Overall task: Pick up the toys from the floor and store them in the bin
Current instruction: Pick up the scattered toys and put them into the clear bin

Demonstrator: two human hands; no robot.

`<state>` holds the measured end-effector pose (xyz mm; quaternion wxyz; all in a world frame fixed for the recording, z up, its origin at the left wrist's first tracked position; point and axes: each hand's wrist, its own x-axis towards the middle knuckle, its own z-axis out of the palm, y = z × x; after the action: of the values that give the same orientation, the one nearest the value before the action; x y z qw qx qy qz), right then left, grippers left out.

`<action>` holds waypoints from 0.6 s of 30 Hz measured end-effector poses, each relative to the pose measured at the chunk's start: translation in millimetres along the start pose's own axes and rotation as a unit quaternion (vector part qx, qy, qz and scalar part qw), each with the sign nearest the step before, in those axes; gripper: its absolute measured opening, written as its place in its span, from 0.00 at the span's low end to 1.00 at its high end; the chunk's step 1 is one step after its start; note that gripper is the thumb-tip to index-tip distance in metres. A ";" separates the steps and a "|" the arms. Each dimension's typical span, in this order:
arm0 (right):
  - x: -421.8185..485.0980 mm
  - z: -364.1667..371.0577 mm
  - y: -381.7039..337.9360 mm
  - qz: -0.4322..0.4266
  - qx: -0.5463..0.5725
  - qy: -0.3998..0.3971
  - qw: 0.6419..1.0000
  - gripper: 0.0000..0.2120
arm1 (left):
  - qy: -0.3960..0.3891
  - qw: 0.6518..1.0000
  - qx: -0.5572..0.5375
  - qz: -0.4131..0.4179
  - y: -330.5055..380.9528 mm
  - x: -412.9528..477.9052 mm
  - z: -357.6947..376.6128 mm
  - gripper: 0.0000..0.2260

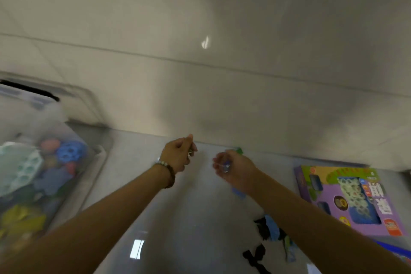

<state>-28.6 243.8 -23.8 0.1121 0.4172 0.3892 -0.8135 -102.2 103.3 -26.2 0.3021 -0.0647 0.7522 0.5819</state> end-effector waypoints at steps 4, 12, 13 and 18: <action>-54.8 110.9 4.1 0.030 -0.064 -0.157 0.985 0.07 | 0.036 0.997 0.037 0.066 51.9 -54.4 -92.8 0.19; -121.1 324.1 88.8 0.078 -0.115 -0.284 0.949 0.06 | 0.192 0.979 -0.053 0.052 38.1 -168.2 -321.0 0.11; -122.5 339.5 103.9 0.090 -0.143 -0.293 0.941 0.06 | 0.203 0.978 -0.046 0.033 24.0 -176.2 -340.7 0.10; -107.2 380.3 154.1 0.094 -0.271 -0.242 0.927 0.08 | 0.213 0.972 -0.088 -0.036 -47.1 -188.7 -392.3 0.05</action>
<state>-108.3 -151.3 107.8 0.3879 0.1963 0.5148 -0.7389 -77.2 -318.3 89.3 0.1484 -0.2406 0.7426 0.6072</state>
